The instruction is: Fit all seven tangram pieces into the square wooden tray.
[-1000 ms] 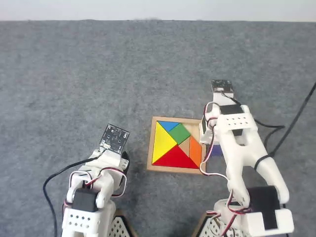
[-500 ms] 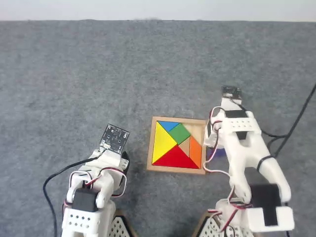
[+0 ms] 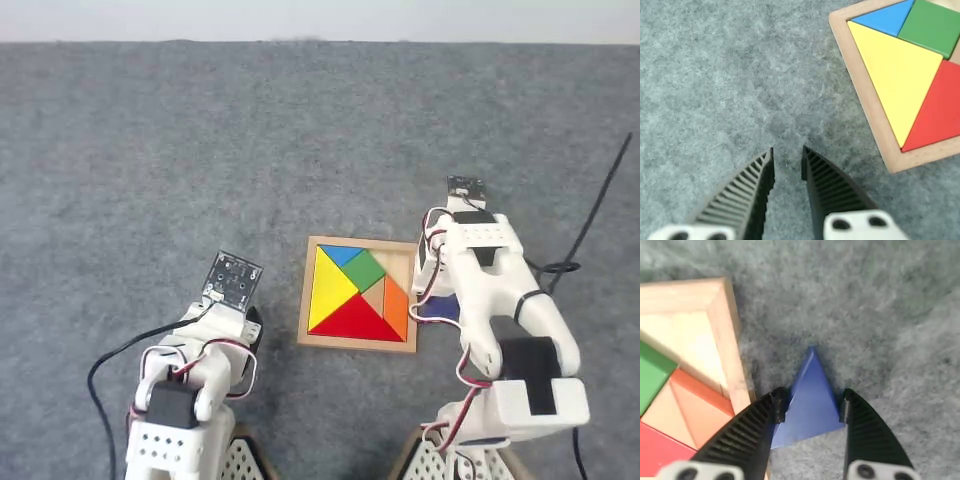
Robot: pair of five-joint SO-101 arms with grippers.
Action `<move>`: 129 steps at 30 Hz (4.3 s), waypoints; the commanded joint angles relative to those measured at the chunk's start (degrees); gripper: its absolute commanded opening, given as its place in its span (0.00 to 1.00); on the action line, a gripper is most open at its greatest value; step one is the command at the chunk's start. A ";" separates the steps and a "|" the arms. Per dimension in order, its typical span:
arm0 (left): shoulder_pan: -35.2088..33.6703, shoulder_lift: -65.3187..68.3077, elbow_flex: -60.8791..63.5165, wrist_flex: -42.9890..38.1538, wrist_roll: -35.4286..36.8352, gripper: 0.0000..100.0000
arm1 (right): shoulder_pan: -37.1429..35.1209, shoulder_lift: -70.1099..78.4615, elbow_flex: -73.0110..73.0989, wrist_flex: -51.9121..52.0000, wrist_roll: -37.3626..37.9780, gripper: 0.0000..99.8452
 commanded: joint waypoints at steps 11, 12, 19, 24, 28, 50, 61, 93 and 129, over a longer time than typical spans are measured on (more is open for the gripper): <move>0.09 -0.09 -0.40 0.26 0.35 0.09 | 2.24 -6.73 6.77 -4.26 0.88 0.19; 0.09 -0.09 -0.40 0.26 0.35 0.09 | 2.68 -9.71 8.62 -4.97 0.53 0.19; 0.09 -0.09 -0.40 0.26 0.35 0.09 | 3.82 -19.38 14.68 -5.14 0.44 0.19; 0.09 -0.09 -0.40 0.26 0.35 0.09 | 3.47 -16.13 13.89 -3.47 0.26 0.19; 0.09 -0.09 -0.40 0.26 0.35 0.09 | 3.91 -13.67 13.89 -2.95 0.53 0.16; 0.09 -0.09 -0.40 0.26 0.35 0.09 | 11.74 -16.66 5.45 5.14 8.00 0.08; 0.09 -0.09 -0.40 0.26 0.35 0.09 | 3.12 -21.23 16.88 2.15 11.25 0.21; 0.09 -0.09 -0.40 0.26 0.35 0.09 | 9.01 -7.52 6.42 -1.98 8.26 0.01; 0.09 -0.09 -0.40 0.26 0.35 0.09 | -8.84 -24.40 25.93 7.16 60.66 0.27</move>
